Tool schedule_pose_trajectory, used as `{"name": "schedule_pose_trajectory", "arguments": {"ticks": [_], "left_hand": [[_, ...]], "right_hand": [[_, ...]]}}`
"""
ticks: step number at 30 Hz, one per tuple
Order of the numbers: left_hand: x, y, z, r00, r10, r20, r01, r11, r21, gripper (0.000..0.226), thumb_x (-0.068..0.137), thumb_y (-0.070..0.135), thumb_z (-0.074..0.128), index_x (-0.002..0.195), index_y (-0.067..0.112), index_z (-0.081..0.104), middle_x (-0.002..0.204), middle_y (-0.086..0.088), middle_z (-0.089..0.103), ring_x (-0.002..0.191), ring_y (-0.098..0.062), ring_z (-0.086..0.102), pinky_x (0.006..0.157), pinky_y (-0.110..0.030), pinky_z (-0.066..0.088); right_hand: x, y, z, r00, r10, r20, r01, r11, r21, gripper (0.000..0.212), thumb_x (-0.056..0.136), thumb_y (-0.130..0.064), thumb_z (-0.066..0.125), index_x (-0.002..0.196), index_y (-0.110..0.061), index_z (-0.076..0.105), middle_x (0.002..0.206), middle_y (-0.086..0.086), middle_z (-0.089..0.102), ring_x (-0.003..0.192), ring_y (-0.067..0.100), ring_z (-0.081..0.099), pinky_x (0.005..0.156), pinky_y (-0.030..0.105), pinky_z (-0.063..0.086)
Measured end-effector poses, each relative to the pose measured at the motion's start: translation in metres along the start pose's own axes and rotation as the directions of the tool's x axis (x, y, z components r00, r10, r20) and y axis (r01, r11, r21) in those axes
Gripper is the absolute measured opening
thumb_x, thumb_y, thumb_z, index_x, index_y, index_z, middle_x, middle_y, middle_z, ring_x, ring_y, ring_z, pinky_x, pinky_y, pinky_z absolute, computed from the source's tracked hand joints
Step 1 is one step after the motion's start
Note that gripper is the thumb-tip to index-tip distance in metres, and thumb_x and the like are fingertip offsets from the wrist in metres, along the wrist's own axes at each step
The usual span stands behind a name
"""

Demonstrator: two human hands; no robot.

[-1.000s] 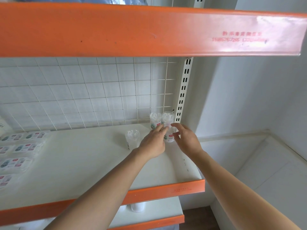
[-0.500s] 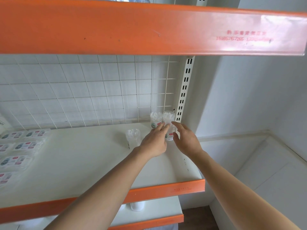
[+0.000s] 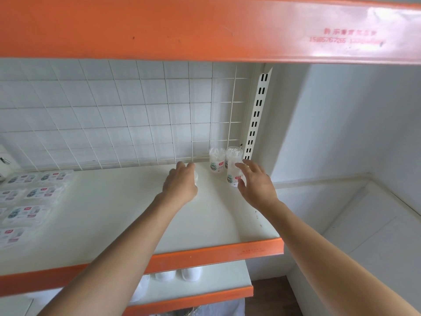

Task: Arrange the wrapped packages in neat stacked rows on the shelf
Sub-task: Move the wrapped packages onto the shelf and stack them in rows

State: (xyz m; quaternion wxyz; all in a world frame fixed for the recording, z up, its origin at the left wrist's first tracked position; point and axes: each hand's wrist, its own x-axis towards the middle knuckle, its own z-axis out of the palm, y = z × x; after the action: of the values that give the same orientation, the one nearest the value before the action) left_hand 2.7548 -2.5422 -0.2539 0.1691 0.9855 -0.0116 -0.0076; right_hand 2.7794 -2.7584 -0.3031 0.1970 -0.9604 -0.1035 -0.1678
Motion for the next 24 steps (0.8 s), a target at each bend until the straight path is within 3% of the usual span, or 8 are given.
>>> {"name": "schedule_pose_trajectory", "arguments": {"ticks": [5,8,12,15,18,21,24], "left_hand": [[0.001,0.006,0.003,0.997,0.080,-0.011,-0.081,0.984,-0.159,0.050,0.088,0.021,0.063,0.135,0.018,0.047,0.133,-0.008,0.044,0.119,-0.028,0.050,0.096,-0.033,0.042],[0.001,0.011,0.001,0.995,0.082,-0.051,-0.094,0.941,-0.326,0.048,0.086,0.027,0.067,0.132,0.020,0.052,0.134,-0.004,0.048,0.116,-0.021,0.054,0.086,-0.019,0.038],[0.003,0.018,-0.002,0.999,-0.001,-0.043,-0.021,0.862,-0.506,0.053,0.085,0.037,0.069,0.133,0.019,0.052,0.122,-0.001,0.054,0.116,-0.017,0.053,0.086,-0.025,0.039],[0.005,0.021,-0.003,0.998,-0.056,-0.006,0.042,0.814,-0.579,0.057,0.083,0.049,0.067,0.131,0.023,0.050,0.109,0.001,0.052,0.104,-0.020,0.057,0.083,-0.030,0.045],[0.009,0.022,-0.006,0.996,-0.088,0.005,0.070,0.765,-0.641,0.055,0.080,0.058,0.066,0.121,0.022,0.056,0.108,0.001,0.058,0.093,-0.021,0.063,0.081,-0.032,0.051],[0.011,0.022,-0.009,0.994,-0.109,0.032,0.101,0.721,-0.685,0.045,0.083,0.057,0.064,0.107,0.018,0.062,0.093,0.002,0.063,0.070,-0.017,0.064,0.068,-0.028,0.051],[0.014,0.023,-0.010,0.996,-0.070,0.057,0.089,0.642,-0.761,0.036,0.088,0.051,0.062,0.091,0.015,0.067,0.083,-0.004,0.068,0.059,-0.014,0.058,0.064,-0.027,0.051]], "right_hand": [[-0.002,-0.003,0.001,0.994,-0.066,-0.091,0.065,0.998,-0.013,0.044,0.083,-0.006,0.063,0.126,-0.013,0.060,0.133,0.011,0.054,0.124,0.034,0.048,0.097,0.045,0.045],[-0.003,-0.004,0.002,0.974,-0.154,-0.164,0.158,0.987,0.011,0.039,0.080,-0.002,0.066,0.118,-0.008,0.064,0.125,0.014,0.060,0.120,0.037,0.052,0.098,0.046,0.047],[-0.004,-0.015,-0.002,0.935,-0.259,-0.241,0.276,0.960,0.039,0.025,0.084,-0.010,0.063,0.108,-0.005,0.067,0.111,0.010,0.065,0.106,0.033,0.056,0.093,0.040,0.048],[-0.007,-0.029,-0.008,0.941,-0.286,-0.181,0.311,0.941,0.130,0.030,0.089,-0.028,0.054,0.109,-0.008,0.066,0.099,0.005,0.065,0.093,0.028,0.056,0.082,0.039,0.049],[-0.010,-0.038,-0.014,0.967,-0.246,-0.063,0.253,0.924,0.285,0.045,0.089,-0.042,0.060,0.122,-0.012,0.059,0.101,-0.003,0.059,0.087,0.011,0.052,0.081,0.027,0.046],[-0.012,-0.042,-0.017,0.978,-0.209,0.017,0.190,0.920,0.343,0.060,0.080,-0.040,0.075,0.131,-0.018,0.052,0.105,-0.009,0.050,0.082,0.003,0.048,0.078,0.017,0.041],[-0.010,-0.043,-0.014,0.993,-0.105,0.054,0.070,0.889,0.452,0.063,0.077,-0.033,0.079,0.132,-0.019,0.051,0.112,-0.006,0.054,0.084,0.007,0.057,0.078,0.020,0.049]]}}
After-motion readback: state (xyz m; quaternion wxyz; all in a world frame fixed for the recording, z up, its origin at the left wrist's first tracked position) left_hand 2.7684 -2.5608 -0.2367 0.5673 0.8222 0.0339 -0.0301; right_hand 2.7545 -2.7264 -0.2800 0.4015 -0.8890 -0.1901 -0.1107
